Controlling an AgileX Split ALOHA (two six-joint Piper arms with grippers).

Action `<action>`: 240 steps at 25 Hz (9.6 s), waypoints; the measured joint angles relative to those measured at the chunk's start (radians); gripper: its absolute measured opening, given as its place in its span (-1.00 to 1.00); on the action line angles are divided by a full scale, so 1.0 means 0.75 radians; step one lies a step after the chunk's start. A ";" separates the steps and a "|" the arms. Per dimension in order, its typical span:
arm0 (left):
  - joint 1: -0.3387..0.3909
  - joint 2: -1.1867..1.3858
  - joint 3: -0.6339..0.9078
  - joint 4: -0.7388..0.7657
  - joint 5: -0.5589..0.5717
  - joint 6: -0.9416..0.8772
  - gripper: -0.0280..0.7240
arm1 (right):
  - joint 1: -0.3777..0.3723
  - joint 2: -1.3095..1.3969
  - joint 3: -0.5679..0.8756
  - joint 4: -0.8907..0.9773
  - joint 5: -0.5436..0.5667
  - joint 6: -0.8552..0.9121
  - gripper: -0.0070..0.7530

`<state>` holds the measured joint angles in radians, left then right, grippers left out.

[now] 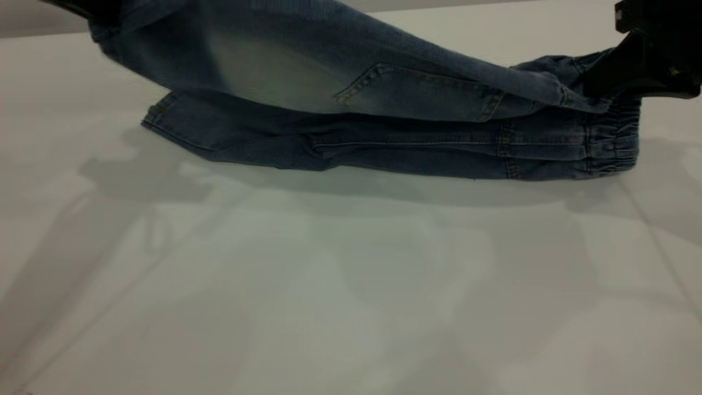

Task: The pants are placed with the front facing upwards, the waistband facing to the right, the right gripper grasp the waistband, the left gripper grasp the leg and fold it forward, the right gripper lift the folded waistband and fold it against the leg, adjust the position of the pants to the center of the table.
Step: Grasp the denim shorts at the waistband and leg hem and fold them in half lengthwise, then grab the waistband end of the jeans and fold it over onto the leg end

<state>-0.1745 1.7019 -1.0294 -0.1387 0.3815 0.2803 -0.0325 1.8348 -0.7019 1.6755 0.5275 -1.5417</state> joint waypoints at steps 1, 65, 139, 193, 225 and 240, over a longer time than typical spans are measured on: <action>0.000 0.014 -0.008 0.000 0.000 0.000 -0.82 | 0.000 0.004 -0.007 0.000 0.001 -0.005 -0.88; 0.000 0.260 -0.234 0.012 -0.056 0.030 -0.82 | 0.000 -0.131 -0.130 -0.001 -0.170 -0.017 0.58; 0.000 0.431 -0.585 -0.095 0.142 -0.029 0.43 | -0.109 0.090 -0.190 -0.523 0.110 0.788 0.58; 0.000 0.431 -0.585 -0.099 0.185 0.000 0.43 | -0.236 0.533 -0.487 -0.300 0.352 0.563 0.58; -0.004 0.431 -0.613 -0.131 0.199 -0.002 0.43 | -0.235 0.533 -0.496 -0.304 0.311 0.502 -0.83; -0.265 0.690 -0.904 -0.134 0.282 0.004 0.43 | -0.235 0.492 -0.496 -0.333 0.321 0.481 -0.83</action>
<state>-0.3732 2.2194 -1.7077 -0.2390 0.5931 0.2836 -0.2087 2.2039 -1.0740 1.4257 0.7684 -1.1811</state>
